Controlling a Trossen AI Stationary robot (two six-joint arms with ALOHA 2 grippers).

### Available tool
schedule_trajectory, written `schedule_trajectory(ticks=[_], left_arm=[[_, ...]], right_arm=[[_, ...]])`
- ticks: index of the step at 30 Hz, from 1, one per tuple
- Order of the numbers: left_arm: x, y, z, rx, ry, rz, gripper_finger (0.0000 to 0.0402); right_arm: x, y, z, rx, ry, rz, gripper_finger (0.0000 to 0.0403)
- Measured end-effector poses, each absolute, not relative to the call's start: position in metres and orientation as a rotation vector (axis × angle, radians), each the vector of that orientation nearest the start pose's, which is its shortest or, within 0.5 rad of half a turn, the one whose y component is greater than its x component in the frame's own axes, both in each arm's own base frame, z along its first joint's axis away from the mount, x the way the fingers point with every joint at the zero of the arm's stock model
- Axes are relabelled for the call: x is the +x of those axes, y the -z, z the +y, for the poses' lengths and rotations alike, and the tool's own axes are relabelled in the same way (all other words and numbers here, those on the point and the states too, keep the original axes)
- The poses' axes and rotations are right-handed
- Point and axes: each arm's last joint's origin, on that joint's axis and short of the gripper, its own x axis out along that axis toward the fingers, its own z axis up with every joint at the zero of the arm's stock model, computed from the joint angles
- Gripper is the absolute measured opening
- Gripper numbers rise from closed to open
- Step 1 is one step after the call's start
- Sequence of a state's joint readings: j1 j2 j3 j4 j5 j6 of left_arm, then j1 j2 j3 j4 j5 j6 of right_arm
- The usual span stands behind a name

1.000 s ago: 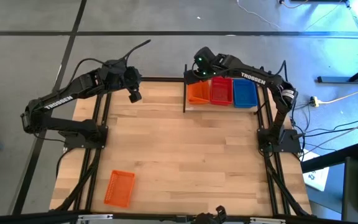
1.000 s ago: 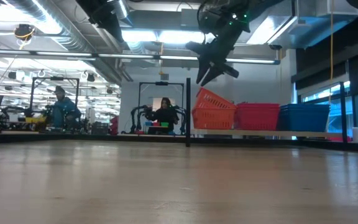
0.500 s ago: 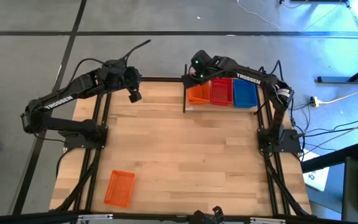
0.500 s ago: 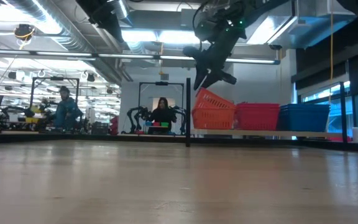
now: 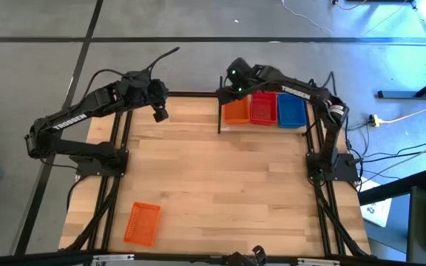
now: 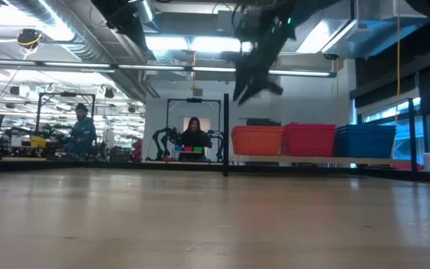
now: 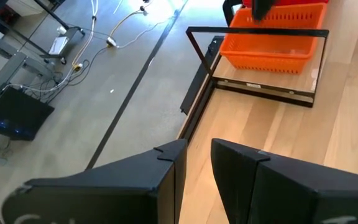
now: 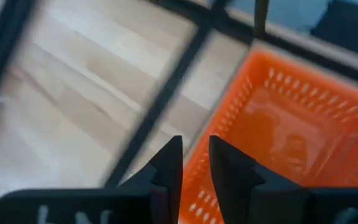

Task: Stack baskets on shelf by color
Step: Stack the right orange basket on top of the stacked orange baskets on the shelf

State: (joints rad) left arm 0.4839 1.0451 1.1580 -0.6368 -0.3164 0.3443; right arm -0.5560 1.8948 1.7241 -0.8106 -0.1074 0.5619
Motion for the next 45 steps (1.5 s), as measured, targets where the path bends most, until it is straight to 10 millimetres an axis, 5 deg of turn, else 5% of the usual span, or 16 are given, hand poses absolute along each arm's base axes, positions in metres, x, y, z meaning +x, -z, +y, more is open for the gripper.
schedule_trajectory(ticks=[8, 14, 19, 26, 36, 45], left_arm=[[0.157, -0.358, 0.091, 0.057, -0.653, 0.807, 0.0066], [0.139, -0.345, 0.064, -0.293, -0.216, 0.951, 0.0066], [0.131, -0.340, 0.039, -0.346, 0.037, 1.007, 0.0066], [0.118, -0.309, 0.003, -0.355, 0.301, 1.074, 0.0066], [0.123, -0.261, -0.040, -0.331, 0.424, 1.042, 0.0066], [0.138, -0.243, -0.086, -0.240, 0.357, 0.970, 0.0066]], right_arm=[[0.341, -0.379, -0.166, 0.441, 0.428, 0.749, 0.0078], [0.343, -0.404, -0.124, 0.147, 0.235, 0.738, 0.0078], [0.340, -0.410, -0.097, 0.109, 0.158, 0.765, 0.0078], [0.338, -0.412, -0.049, 0.079, 0.029, 0.828, 0.0078], [0.328, -0.424, 0.024, -0.005, -0.187, 0.792, 0.0078], [0.324, -0.429, 0.049, 0.017, -0.299, 0.756, 0.0078]])
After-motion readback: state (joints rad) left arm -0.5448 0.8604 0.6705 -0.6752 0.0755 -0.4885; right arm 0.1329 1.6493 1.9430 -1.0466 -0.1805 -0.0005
